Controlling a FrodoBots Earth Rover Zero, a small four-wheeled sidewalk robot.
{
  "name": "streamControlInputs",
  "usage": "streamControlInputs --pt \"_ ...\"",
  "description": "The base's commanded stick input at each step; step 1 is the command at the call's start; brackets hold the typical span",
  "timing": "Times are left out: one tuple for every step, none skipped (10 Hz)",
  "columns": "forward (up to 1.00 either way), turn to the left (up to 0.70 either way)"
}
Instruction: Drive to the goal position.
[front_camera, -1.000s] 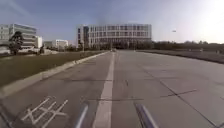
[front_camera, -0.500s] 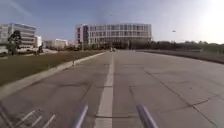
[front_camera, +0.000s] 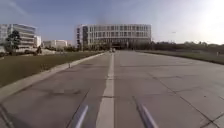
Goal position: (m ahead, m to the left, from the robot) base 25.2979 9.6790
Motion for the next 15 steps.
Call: streamControlInputs --pt "0.7 -0.14" --pt "0.7 -0.14" --pt "0.7 -0.14" --pt "0.7 -0.14" --pt "0.7 -0.14" --pt "0.7 -0.14" --pt "0.7 -0.14" --pt "0.7 -0.14" --pt "0.7 -0.14" --pt "0.7 -0.14" --pt "0.7 -0.14" --pt "0.7 -0.14" --pt "0.7 -0.14" --pt "0.7 -0.14" --pt "0.7 -0.14"
